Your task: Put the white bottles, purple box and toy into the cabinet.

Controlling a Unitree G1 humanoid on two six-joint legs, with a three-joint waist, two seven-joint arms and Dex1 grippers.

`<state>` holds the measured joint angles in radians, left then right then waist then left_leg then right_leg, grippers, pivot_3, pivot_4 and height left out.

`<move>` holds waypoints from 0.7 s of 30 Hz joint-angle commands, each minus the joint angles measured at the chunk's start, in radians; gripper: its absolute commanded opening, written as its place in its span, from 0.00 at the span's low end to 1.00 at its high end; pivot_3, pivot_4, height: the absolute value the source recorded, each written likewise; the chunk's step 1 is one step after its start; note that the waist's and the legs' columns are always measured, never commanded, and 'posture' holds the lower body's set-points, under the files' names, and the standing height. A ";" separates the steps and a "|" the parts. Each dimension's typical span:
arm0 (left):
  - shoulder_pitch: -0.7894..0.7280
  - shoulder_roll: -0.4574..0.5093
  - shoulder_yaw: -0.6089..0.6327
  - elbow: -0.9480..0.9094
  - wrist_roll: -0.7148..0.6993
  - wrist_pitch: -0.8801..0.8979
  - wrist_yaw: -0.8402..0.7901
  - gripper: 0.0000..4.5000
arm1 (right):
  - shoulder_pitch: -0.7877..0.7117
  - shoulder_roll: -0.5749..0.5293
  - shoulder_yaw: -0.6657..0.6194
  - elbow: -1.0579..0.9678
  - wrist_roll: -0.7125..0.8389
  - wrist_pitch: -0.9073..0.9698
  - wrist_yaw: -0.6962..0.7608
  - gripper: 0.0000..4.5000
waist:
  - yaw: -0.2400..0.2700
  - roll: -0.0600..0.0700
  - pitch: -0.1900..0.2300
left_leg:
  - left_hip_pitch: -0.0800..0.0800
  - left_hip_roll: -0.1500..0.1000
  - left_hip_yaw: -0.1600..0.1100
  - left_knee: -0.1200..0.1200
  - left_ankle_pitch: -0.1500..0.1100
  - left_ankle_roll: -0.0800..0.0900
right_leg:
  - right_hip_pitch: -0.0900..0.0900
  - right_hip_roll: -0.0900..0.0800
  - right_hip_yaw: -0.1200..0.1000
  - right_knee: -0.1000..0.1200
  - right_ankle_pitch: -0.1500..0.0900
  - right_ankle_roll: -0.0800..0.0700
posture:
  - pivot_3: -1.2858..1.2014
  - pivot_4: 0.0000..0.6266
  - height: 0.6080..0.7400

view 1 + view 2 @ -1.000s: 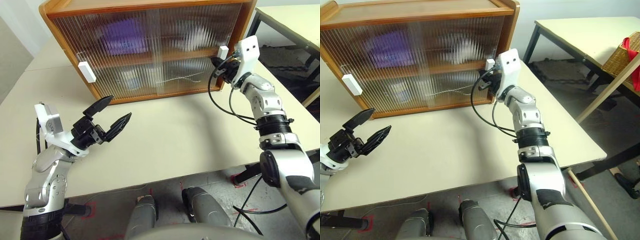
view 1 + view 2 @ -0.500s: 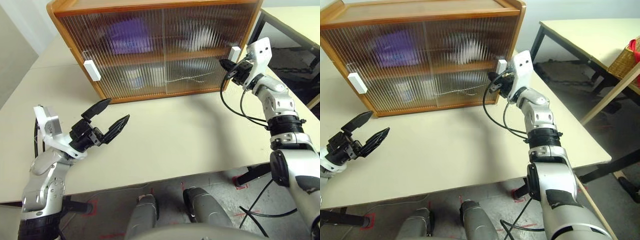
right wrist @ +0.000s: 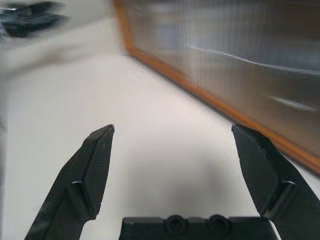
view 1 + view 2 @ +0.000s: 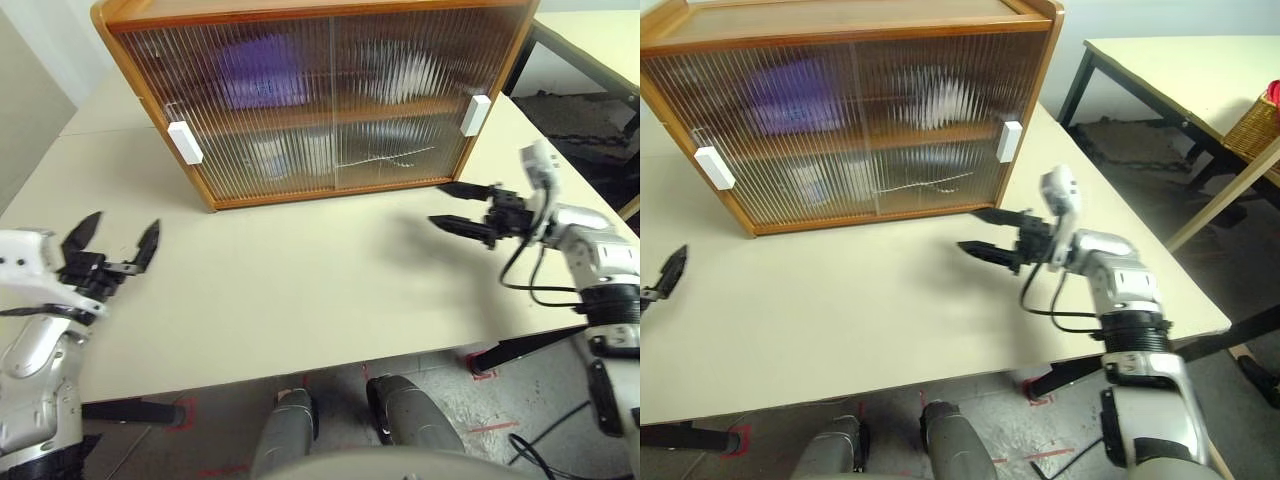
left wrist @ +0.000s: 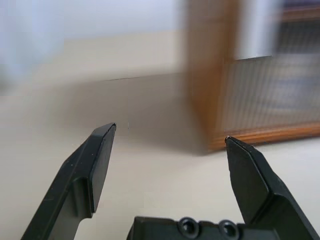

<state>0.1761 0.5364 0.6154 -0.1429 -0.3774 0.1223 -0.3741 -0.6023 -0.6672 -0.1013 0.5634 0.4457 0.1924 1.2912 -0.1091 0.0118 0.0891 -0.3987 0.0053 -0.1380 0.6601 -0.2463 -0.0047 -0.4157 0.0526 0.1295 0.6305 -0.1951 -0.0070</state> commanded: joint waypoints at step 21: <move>-0.130 0.012 0.022 0.257 0.062 -0.056 0.116 1.00 | -0.152 -0.012 -0.263 0.582 -0.084 -0.448 -0.423 0.99 | 0.032 -0.004 0.004 | 0.011 0.005 0.007 -0.018 -0.003 0.000 | -0.001 0.003 0.010 0.000 -0.002 -0.003 | 0.47 0.17 1.00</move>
<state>0.0332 0.5645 0.6523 0.1183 -0.3159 0.0860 -0.2568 -0.7602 -0.6805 -0.3490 1.1244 0.3795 -0.2171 0.8998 -0.0770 0.0074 0.0935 -0.3877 0.0092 -0.1307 0.6427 -0.2494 -0.0045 -0.4162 0.0552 0.1416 0.6299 -0.1976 -0.0095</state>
